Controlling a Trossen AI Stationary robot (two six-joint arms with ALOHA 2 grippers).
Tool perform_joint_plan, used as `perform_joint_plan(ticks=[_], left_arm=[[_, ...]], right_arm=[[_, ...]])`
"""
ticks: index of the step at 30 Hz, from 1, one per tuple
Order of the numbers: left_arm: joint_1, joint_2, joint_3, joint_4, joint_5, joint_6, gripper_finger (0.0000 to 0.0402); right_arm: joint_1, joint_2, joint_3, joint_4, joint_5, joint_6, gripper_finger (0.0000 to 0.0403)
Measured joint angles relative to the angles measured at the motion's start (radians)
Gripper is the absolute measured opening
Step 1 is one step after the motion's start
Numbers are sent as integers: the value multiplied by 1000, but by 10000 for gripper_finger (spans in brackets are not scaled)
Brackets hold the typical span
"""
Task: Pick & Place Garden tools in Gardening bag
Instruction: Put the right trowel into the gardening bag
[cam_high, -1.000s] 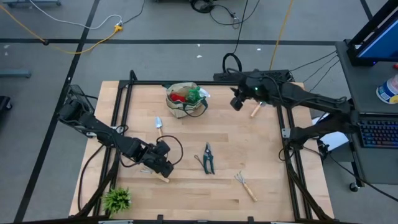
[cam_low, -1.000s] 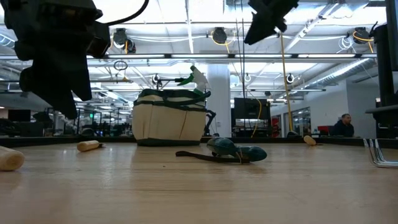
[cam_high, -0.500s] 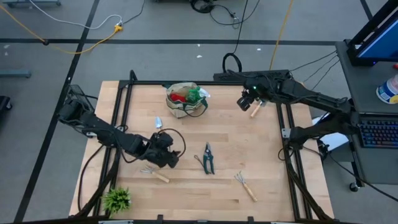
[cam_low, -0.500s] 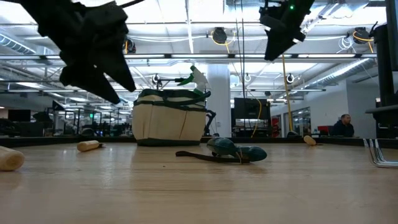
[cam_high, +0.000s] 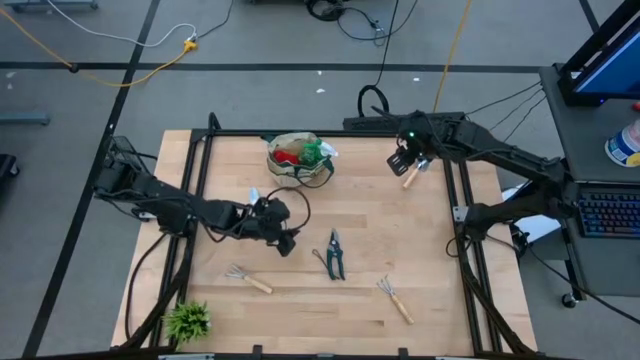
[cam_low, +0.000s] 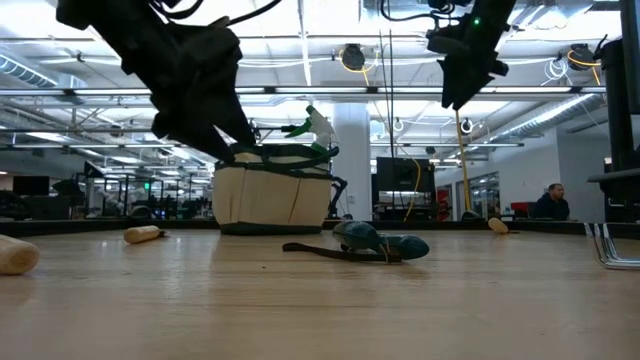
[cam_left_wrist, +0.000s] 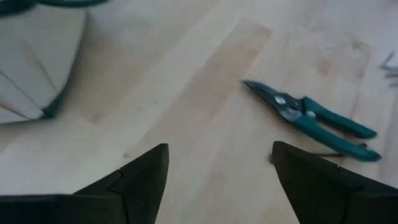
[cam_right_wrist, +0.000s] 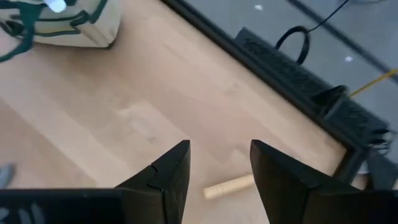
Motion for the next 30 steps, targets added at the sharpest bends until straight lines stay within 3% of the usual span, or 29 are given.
perform_joint_plan(ticks=[8, 18, 30], left_arm=[[22, -73, -27, 10, -9, 83, 294], [16, -469, -268, 101, 24, 143, 294], [13, -841, -423, 98, 78, 252, 294]], right_arm=[[-57, 0, -92, 21, -12, 114, 174], [-115, 0, -288, 66, -62, 357, 183], [-158, 0, -421, 90, -61, 584, 186]])
